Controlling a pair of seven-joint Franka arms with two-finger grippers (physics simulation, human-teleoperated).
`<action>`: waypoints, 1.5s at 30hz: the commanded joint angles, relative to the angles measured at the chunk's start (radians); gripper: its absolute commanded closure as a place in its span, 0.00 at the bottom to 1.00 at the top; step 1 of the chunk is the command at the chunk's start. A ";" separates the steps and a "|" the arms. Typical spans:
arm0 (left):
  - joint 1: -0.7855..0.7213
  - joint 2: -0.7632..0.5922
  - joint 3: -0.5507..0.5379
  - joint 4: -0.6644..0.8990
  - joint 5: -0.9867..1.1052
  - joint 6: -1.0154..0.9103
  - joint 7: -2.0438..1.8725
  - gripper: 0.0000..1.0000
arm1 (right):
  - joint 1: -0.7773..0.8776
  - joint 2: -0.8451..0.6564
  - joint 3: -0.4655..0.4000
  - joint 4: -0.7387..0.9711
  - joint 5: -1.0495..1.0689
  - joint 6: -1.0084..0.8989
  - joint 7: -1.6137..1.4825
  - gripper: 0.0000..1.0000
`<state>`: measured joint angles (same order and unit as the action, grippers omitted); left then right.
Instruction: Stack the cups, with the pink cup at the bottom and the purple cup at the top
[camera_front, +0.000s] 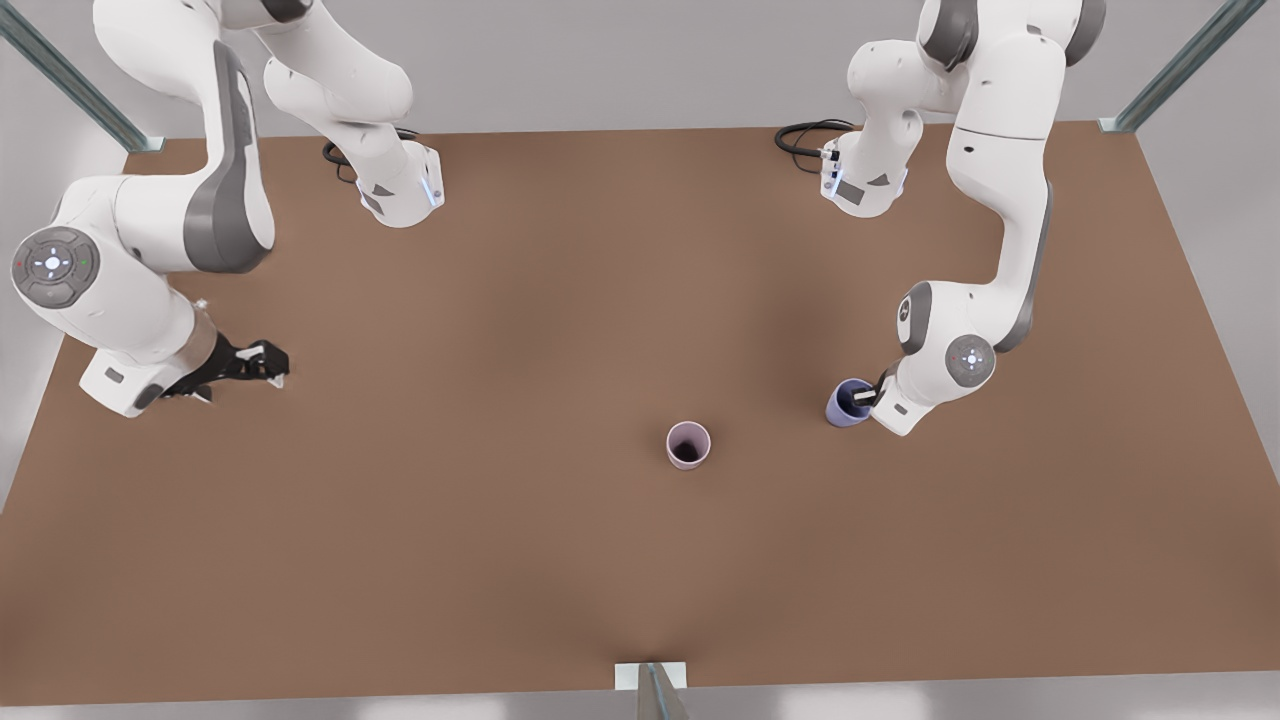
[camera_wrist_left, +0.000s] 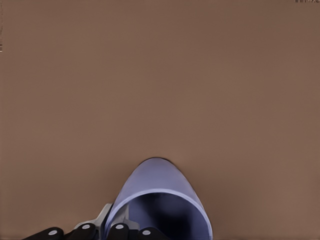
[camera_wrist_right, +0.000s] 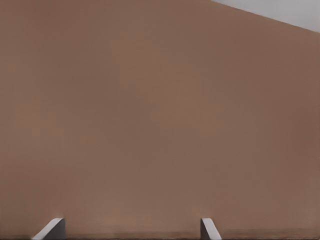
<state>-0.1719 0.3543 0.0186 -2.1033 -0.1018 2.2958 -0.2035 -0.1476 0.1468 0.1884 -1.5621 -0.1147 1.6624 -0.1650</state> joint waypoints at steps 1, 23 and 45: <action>0.000 -0.001 0.000 0.002 -0.006 -0.006 -0.025 0.79 | 0.002 0.001 -0.001 0.001 0.004 -0.066 0.078 0.00; -0.325 0.295 -0.011 0.916 -0.064 -0.411 -0.493 0.79 | 0.002 0.004 -0.001 0.007 0.009 -0.076 0.074 0.00; -0.354 0.334 -0.011 0.884 -0.073 -0.397 -0.482 0.79 | 0.002 0.004 -0.001 0.007 0.009 -0.078 0.071 0.00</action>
<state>-0.5261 0.6868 0.0076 -1.2199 -0.1736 1.8879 -0.6227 -0.1459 0.1514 0.1867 -1.5559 -0.1073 1.5855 -0.0972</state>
